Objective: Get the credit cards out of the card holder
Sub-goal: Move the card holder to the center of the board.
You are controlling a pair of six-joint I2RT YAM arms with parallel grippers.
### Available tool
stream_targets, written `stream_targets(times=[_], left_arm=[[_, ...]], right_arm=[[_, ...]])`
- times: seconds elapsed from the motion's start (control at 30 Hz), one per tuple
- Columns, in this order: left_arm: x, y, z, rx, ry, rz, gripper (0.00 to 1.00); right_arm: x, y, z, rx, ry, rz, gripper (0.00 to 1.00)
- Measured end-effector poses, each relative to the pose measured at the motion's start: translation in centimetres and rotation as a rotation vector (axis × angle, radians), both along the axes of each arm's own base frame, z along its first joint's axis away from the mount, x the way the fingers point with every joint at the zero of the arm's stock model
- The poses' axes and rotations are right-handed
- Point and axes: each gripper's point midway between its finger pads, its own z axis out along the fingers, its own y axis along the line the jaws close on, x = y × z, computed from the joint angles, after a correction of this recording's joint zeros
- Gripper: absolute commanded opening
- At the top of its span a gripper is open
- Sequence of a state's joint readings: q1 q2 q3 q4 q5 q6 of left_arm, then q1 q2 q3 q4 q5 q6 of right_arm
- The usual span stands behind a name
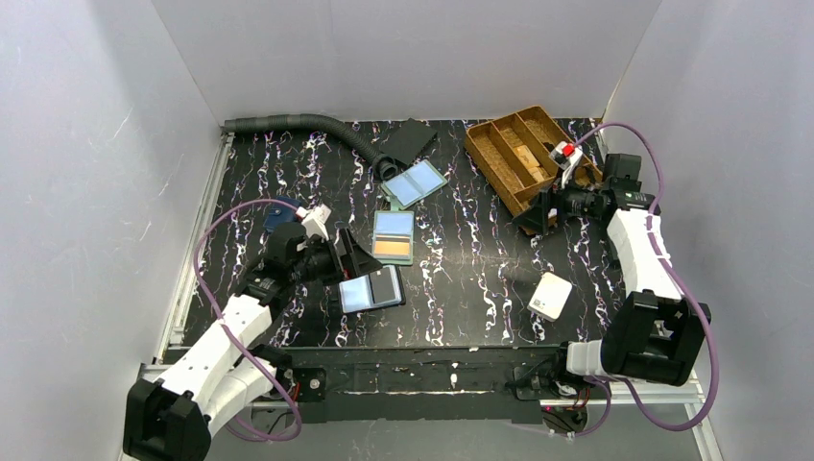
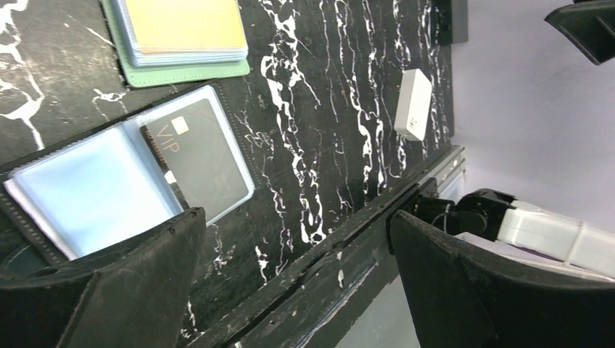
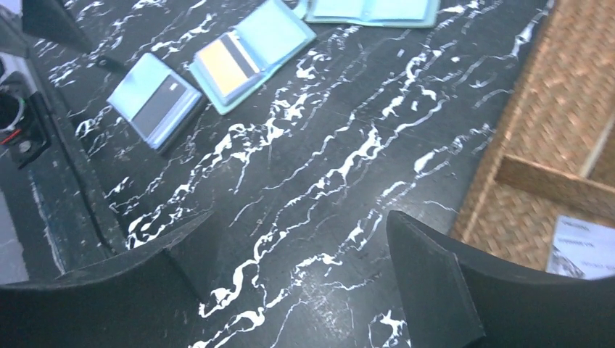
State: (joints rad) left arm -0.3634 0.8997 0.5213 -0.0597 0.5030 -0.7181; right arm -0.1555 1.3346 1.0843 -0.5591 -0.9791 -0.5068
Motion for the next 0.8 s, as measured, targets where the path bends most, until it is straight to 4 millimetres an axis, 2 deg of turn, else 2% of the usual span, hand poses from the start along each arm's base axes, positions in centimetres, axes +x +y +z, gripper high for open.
stream_targets(times=[0.2,0.33,0.43,0.5,0.8], left_arm=[[-0.2,1.4,-0.2,0.111,-0.025,-0.001,0.98],[-0.5,2.3,-1.7,0.181,0.011,0.008,0.98],[-0.9,2.8,-2.6,0.212,0.048,0.014,0.98],[-1.2,3.0,-3.1,0.228,0.073,0.014,0.98],[-2.0,2.3,-4.0,0.387,0.139,-0.025,0.97]], right_arm=[[-1.8,3.2,-0.3,0.016,-0.051,0.179,0.93],[-4.1,5.3,-2.4,0.029,-0.034,0.286,0.94],[-5.6,5.5,-4.1,0.042,0.003,0.304,0.95],[-6.2,5.5,-4.5,0.045,0.006,0.307,0.95],[-6.4,5.6,-4.6,0.040,-0.051,0.319,0.95]])
